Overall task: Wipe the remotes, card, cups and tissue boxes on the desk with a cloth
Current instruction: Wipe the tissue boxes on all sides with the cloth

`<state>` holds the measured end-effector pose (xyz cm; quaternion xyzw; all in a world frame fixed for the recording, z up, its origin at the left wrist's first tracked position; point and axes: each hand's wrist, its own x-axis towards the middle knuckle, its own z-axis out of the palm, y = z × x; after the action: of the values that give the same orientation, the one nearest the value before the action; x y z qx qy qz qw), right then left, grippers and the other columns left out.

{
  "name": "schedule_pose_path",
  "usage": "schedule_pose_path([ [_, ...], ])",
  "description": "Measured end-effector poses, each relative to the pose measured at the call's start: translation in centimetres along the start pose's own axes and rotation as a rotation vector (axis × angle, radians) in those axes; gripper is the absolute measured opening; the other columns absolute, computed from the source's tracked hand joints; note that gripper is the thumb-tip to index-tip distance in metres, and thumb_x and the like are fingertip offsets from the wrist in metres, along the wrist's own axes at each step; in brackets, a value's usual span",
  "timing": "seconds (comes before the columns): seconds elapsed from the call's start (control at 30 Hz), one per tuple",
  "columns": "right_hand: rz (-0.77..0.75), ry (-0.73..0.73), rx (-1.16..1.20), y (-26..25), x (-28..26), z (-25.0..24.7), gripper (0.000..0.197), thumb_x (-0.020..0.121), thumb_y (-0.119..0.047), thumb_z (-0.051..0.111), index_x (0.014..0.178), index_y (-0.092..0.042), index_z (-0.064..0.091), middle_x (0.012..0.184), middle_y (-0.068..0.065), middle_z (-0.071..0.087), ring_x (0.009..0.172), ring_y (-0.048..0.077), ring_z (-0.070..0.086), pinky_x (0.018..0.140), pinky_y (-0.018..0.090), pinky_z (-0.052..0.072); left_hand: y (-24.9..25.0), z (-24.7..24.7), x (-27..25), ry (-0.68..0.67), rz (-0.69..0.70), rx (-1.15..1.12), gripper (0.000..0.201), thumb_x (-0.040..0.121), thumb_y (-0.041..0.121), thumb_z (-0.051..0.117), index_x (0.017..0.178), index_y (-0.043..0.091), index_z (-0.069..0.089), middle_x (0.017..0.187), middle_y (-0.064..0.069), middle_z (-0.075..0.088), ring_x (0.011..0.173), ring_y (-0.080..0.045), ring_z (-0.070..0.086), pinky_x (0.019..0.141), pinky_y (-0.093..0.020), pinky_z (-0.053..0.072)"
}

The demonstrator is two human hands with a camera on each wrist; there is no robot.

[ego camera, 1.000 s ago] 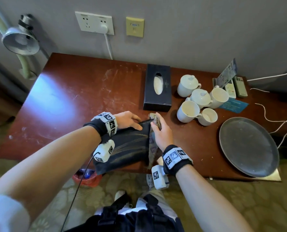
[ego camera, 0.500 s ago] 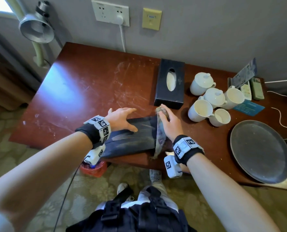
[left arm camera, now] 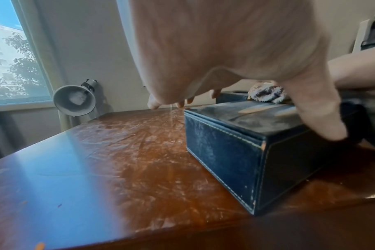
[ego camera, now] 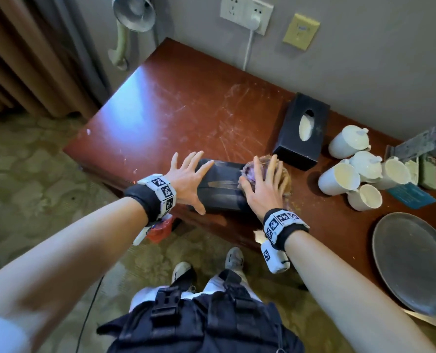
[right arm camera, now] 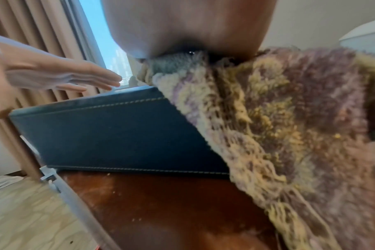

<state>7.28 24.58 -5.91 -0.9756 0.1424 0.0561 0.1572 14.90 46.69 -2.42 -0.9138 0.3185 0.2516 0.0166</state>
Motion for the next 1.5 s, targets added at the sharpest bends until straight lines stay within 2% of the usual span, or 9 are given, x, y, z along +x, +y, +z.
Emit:
schedule_pose_path([
  [0.2, 0.073, -0.029, -0.139, -0.6, 0.6, 0.6, 0.067, 0.097, -0.064, 0.019, 0.155, -0.037, 0.004, 0.165, 0.003, -0.005, 0.150, 0.032, -0.009, 0.119, 0.055, -0.006, -0.3, 0.2, 0.4, 0.084, 0.015, -0.033, 0.134, 0.064, 0.072, 0.075, 0.158, 0.012, 0.001, 0.163, -0.014, 0.011, 0.151, -0.030, 0.006, 0.121, -0.057, 0.001],
  [0.43, -0.118, 0.000, -0.146, -3.5, -2.1, 2.7, 0.059, 0.099, -0.055, 0.009, 0.154, -0.038, 0.020, 0.165, -0.004, 0.008, 0.150, 0.034, 0.002, 0.119, 0.055, 0.003, -0.5, 1.0, 0.7, 0.126, -0.005, -0.025, 0.135, 0.061, 0.076, 0.074, 0.157, 0.010, 0.007, 0.164, -0.009, 0.012, 0.151, -0.027, 0.007, 0.122, -0.055, 0.002],
  [0.7, 0.038, -0.008, -0.098, 2.1, -0.3, 0.1, 0.094, 0.083, -0.078, 0.032, 0.153, -0.034, -0.011, 0.161, 0.010, -0.021, 0.148, 0.035, -0.015, 0.116, 0.059, -0.006, -0.3, 1.4, 0.9, 0.145, 0.008, -0.049, 0.133, 0.060, 0.076, 0.074, 0.157, 0.011, 0.010, 0.162, -0.010, 0.016, 0.151, -0.029, 0.009, 0.121, -0.055, -0.001],
  [0.93, -0.047, 0.048, 0.011, 4.0, 0.8, -1.0, 0.057, 0.103, -0.037, 0.029, 0.154, -0.011, 0.024, 0.163, 0.007, 0.016, 0.151, 0.025, 0.004, 0.123, 0.041, 0.003, 0.9, 1.5, 0.8, 0.146, -0.027, -0.118, 0.131, 0.064, 0.073, 0.075, 0.157, 0.012, 0.005, 0.163, -0.010, 0.011, 0.151, -0.029, 0.005, 0.120, -0.060, -0.002],
  [1.1, 0.185, 0.118, 0.423, 2.6, 0.3, -3.9, 0.044, 0.103, -0.041, 0.040, 0.137, -0.015, 0.051, 0.125, 0.017, 0.063, 0.119, 0.037, 0.055, 0.102, 0.043, 0.042, 0.7, 1.6, 0.9, 0.150, -0.023, -0.142, 0.136, 0.062, 0.074, 0.075, 0.157, 0.013, 0.001, 0.164, -0.008, 0.010, 0.152, -0.028, 0.004, 0.119, -0.063, -0.002],
  [1.2, 0.043, 0.087, 0.427, -0.7, -1.4, -4.1, 0.046, 0.104, -0.034, 0.041, 0.146, -0.016, 0.042, 0.138, 0.019, 0.054, 0.128, 0.035, 0.048, 0.106, 0.040, 0.036, 0.9, 1.8, 0.9, 0.170, -0.032, -0.220, 0.136, 0.063, 0.071, 0.077, 0.157, 0.012, -0.001, 0.165, -0.007, 0.008, 0.153, -0.025, 0.003, 0.119, -0.062, -0.003],
  [1.3, -0.160, -0.058, 0.178, -2.0, -2.4, -1.2, 0.054, 0.103, -0.025, 0.035, 0.155, -0.028, 0.021, 0.163, 0.002, 0.016, 0.150, 0.020, 0.009, 0.119, 0.054, 0.007, 1.3, 1.8, 0.8, 0.181, -0.046, -0.261, 0.134, 0.065, 0.070, 0.076, 0.157, 0.012, -0.002, 0.166, -0.006, 0.005, 0.153, -0.023, 0.001, 0.120, -0.061, -0.002],
  [1.4, -0.167, -0.111, -0.015, -1.2, -2.3, 0.7, 0.066, 0.093, -0.040, 0.028, 0.154, -0.044, 0.003, 0.165, -0.003, -0.008, 0.151, 0.019, -0.012, 0.118, 0.058, -0.009, 1.0, 2.3, 0.7, 0.185, -0.039, -0.280, 0.133, 0.067, 0.069, 0.076, 0.157, 0.012, -0.003, 0.166, -0.005, 0.001, 0.153, -0.020, -0.003, 0.120, -0.061, -0.003],
  [1.5, -0.201, -0.080, -0.031, -1.7, -1.7, 1.1, 0.060, 0.095, -0.063, 0.024, 0.151, -0.050, 0.007, 0.164, -0.004, -0.014, 0.149, 0.021, -0.020, 0.116, 0.054, -0.016, 0.7, 2.7, 0.9, 0.182, -0.024, -0.313, 0.132, 0.067, 0.065, 0.078, 0.157, 0.012, -0.003, 0.166, -0.005, 0.000, 0.153, -0.019, -0.006, 0.120, -0.060, -0.004],
])
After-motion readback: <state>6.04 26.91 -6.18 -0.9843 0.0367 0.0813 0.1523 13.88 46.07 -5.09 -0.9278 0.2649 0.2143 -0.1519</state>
